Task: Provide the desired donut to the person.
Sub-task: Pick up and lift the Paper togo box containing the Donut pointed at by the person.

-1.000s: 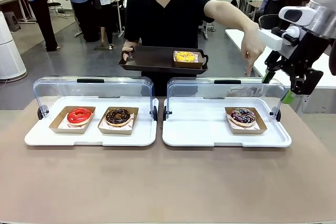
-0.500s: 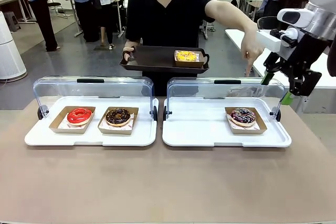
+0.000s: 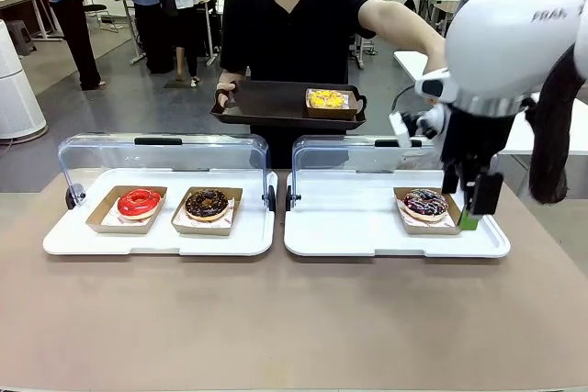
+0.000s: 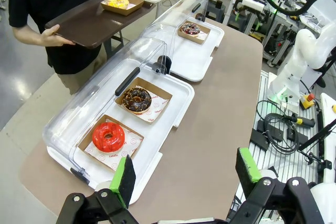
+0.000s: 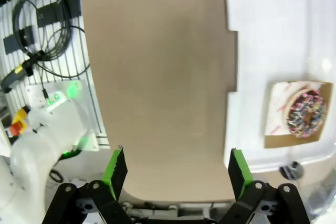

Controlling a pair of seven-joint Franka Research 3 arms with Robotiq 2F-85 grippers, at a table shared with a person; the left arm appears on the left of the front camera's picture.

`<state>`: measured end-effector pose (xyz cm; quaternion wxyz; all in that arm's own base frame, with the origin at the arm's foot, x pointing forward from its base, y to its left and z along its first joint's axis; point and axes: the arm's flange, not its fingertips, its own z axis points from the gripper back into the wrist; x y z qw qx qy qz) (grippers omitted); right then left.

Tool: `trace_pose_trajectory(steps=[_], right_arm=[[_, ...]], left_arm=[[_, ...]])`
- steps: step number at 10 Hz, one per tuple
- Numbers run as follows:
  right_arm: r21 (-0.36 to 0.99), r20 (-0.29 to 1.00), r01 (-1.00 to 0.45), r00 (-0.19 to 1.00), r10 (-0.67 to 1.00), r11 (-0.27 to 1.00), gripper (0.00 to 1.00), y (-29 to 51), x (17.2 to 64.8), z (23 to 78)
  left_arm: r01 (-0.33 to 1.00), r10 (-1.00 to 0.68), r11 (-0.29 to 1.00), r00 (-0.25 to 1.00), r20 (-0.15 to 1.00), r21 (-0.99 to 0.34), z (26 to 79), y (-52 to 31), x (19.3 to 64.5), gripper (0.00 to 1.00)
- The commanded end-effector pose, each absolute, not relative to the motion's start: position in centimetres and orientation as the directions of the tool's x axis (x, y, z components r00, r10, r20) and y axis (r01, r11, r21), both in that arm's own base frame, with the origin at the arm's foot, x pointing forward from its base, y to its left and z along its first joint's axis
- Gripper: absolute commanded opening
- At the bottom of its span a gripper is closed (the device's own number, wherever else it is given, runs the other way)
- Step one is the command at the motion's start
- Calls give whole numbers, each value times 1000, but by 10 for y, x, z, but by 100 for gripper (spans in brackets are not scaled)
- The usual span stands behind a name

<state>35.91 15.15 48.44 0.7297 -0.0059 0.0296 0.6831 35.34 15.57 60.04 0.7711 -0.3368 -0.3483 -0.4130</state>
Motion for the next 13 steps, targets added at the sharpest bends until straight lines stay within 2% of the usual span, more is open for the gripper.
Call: trace_pose_trajectory(steps=[1,4,5,6,7,13], right_arm=[[37,-42,-999,28,999,30,100,161,362,463],[25,3,-997,-74,997,-74,100,158,364,436],[16,8,-998,-54,999,-54,100,154,369,430],[3,5,-1000,17,1000,17,100,151,374,429],[40,-17,-998,-46,999,-45,100,162,365,440],[46,3,-998,-38,999,-38,100,160,374,432]], left_arm=[[877,-409,424,408,816,-227,600,157,352,100],[877,-409,424,408,816,-227,600,157,352,100],[877,-409,424,408,816,-227,600,157,352,100],[877,-409,424,408,816,-227,600,157,352,100],[877,-409,424,408,816,-227,600,157,352,100],[877,-409,424,408,816,-227,600,157,352,100]])
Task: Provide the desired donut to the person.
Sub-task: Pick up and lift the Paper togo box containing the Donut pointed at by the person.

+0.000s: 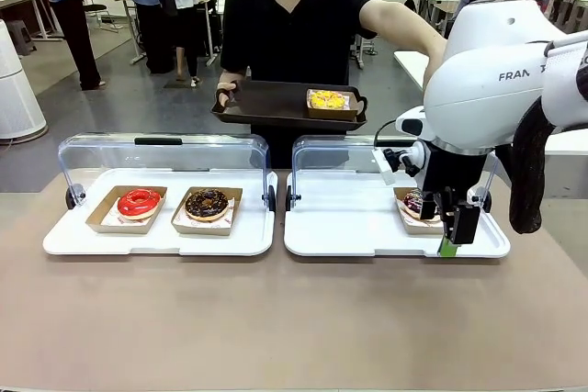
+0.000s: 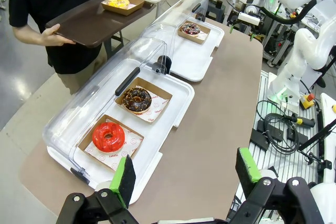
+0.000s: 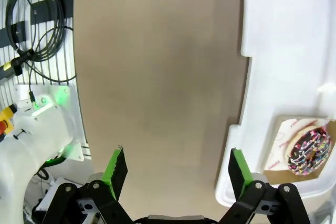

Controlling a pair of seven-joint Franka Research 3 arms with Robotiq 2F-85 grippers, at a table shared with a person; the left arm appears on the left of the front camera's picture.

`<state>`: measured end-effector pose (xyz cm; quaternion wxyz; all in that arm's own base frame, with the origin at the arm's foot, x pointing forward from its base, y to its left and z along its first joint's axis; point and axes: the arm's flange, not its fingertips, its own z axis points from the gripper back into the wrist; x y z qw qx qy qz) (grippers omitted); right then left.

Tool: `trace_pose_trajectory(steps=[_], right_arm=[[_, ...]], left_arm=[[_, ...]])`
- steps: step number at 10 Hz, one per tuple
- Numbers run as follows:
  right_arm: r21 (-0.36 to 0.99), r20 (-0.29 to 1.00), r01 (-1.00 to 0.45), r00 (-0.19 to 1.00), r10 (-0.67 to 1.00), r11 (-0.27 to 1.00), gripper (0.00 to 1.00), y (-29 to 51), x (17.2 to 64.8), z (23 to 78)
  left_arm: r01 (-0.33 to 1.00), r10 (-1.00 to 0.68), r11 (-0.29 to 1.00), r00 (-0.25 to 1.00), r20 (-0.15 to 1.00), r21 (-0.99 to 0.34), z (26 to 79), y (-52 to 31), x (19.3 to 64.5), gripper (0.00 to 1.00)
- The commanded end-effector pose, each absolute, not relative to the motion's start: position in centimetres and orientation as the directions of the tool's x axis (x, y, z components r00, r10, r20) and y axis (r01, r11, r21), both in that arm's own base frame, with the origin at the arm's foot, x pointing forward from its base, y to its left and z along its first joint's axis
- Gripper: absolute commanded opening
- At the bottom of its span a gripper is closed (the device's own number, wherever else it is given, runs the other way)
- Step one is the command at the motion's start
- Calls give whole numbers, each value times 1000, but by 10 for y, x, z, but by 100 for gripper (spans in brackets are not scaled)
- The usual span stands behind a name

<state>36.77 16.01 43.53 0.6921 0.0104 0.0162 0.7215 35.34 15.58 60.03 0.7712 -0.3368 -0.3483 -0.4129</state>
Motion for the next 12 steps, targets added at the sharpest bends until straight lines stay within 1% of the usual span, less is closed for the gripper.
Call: trace_pose_trajectory(steps=[1,3,4,5,6,8,9,12], right_arm=[[47,4,-999,5,1000,5,100,159,383,426],[31,18,-997,71,997,70,100,155,404,411],[35,33,-996,86,996,85,100,152,415,401],[41,80,-998,58,995,55,100,149,430,392],[49,86,-997,72,994,68,100,147,441,386],[37,113,-999,44,993,40,100,144,458,377],[42,122,-999,28,992,23,100,143,462,372],[48,97,-998,48,994,44,100,144,459,372]], left_arm=[[877,-409,424,408,816,-227,600,157,352,100],[877,-409,424,408,816,-227,600,157,352,100],[877,-409,424,408,816,-227,600,157,352,100],[877,-409,424,408,816,-227,600,157,352,100],[877,-409,424,408,816,-227,600,157,352,100],[877,-409,424,408,816,-227,600,157,352,100],[877,-409,424,408,816,-227,600,157,352,100],[877,-409,424,408,816,-227,600,157,352,100]])
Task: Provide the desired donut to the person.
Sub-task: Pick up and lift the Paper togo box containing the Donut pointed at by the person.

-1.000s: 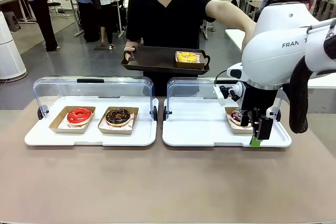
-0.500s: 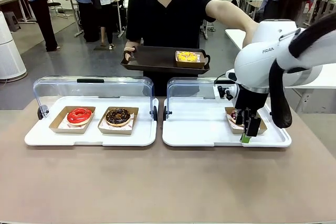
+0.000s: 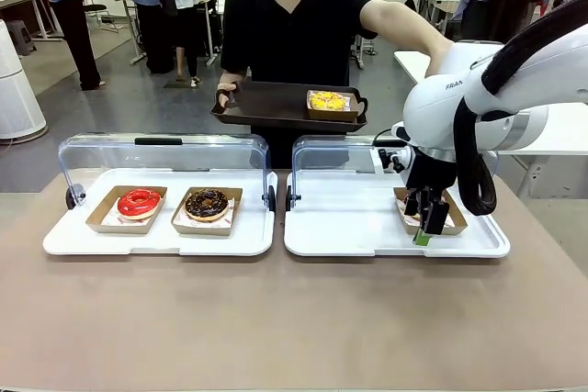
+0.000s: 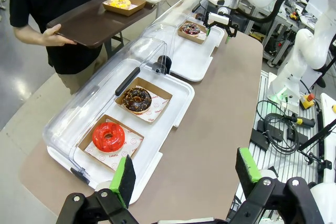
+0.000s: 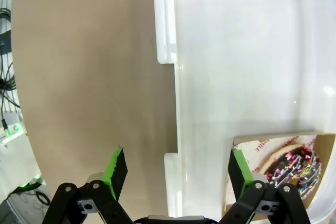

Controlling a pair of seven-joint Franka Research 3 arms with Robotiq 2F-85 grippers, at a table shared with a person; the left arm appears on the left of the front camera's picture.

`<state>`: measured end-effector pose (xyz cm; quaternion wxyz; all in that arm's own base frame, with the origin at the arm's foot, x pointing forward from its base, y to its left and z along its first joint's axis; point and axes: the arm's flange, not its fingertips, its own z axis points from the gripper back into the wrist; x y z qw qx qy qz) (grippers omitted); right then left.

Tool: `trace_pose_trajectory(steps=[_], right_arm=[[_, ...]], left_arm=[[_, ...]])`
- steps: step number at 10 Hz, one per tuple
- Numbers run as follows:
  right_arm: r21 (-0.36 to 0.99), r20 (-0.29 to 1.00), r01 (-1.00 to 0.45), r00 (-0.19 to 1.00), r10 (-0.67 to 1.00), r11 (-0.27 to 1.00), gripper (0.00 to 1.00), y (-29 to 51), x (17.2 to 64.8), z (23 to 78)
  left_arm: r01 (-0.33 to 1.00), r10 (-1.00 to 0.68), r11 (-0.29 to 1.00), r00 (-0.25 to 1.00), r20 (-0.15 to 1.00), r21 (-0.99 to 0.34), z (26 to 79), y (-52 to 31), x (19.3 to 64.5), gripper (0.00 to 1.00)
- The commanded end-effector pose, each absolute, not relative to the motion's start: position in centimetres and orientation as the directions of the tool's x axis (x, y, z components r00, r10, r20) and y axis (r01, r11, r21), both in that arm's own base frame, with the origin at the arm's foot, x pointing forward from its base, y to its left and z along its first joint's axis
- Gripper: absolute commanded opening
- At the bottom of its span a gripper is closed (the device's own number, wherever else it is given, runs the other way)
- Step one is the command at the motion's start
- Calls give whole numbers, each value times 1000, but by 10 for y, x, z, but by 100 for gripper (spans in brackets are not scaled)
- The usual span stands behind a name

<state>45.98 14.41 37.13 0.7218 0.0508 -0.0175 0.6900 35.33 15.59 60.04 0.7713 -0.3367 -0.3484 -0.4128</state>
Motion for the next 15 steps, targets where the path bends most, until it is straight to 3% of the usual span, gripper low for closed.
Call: trace_pose_trajectory(steps=[1,7,9,15], right_arm=[[48,97,-998,48,994,44,100,144,459,372],[48,94,-998,47,994,43,100,144,460,371],[-28,112,-999,-23,993,-20,100,139,463,362],[-59,59,-998,6,998,9,100,135,473,340]], left_arm=[[877,-409,424,408,816,-227,600,157,352,100],[877,-409,424,408,816,-227,600,157,352,100],[877,-409,424,408,816,-227,600,157,352,100],[877,-409,424,408,816,-227,600,157,352,100]])
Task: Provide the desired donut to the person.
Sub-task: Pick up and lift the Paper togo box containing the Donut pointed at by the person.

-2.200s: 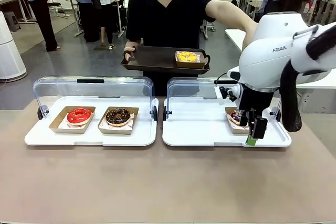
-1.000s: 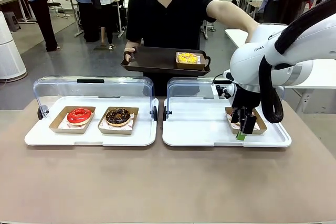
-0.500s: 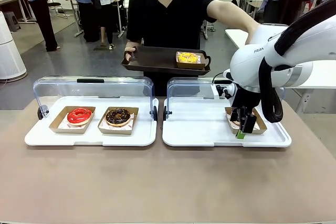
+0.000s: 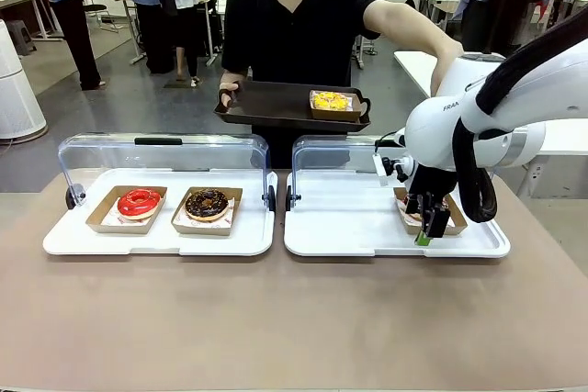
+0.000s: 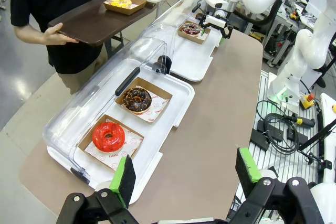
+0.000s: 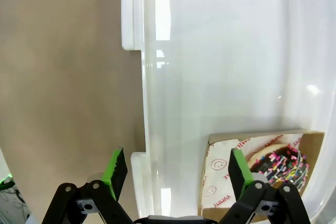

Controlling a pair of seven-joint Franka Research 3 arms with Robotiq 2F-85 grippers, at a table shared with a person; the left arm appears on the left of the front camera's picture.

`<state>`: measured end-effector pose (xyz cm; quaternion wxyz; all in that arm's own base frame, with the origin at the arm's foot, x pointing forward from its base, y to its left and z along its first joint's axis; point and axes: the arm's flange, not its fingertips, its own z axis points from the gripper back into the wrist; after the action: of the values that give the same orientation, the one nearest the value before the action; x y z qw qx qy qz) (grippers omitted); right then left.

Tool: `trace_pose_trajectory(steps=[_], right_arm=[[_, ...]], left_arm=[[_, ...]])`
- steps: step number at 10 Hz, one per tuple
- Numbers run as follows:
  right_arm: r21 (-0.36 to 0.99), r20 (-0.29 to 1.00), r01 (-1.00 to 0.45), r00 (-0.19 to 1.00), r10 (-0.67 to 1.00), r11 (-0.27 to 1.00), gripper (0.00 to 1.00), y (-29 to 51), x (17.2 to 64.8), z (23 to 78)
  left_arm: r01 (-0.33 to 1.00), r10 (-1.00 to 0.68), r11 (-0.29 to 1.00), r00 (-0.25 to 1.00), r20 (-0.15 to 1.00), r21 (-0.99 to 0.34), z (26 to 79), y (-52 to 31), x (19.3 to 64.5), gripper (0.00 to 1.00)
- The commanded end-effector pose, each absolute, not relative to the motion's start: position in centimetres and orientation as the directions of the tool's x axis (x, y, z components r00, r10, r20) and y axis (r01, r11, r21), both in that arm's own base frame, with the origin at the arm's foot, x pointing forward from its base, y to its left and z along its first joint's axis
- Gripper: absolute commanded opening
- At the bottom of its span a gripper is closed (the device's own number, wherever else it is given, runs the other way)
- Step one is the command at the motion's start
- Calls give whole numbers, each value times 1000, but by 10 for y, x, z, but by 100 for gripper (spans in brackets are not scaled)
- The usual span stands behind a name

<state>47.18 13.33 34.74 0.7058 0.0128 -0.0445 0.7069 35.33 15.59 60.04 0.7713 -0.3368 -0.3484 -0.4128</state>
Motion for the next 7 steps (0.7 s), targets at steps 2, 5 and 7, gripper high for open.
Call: trace_pose_trajectory(steps=[2,5,7], right_arm=[[-75,51,-997,4,999,8,100,134,476,334],[-69,57,-997,15,998,19,100,131,483,331],[-62,56,-998,27,998,30,100,127,487,329]], left_arm=[[877,-409,424,408,816,-227,600,157,352,100],[877,-409,424,408,816,-227,600,157,352,100],[877,-409,424,408,816,-227,600,157,352,100]])
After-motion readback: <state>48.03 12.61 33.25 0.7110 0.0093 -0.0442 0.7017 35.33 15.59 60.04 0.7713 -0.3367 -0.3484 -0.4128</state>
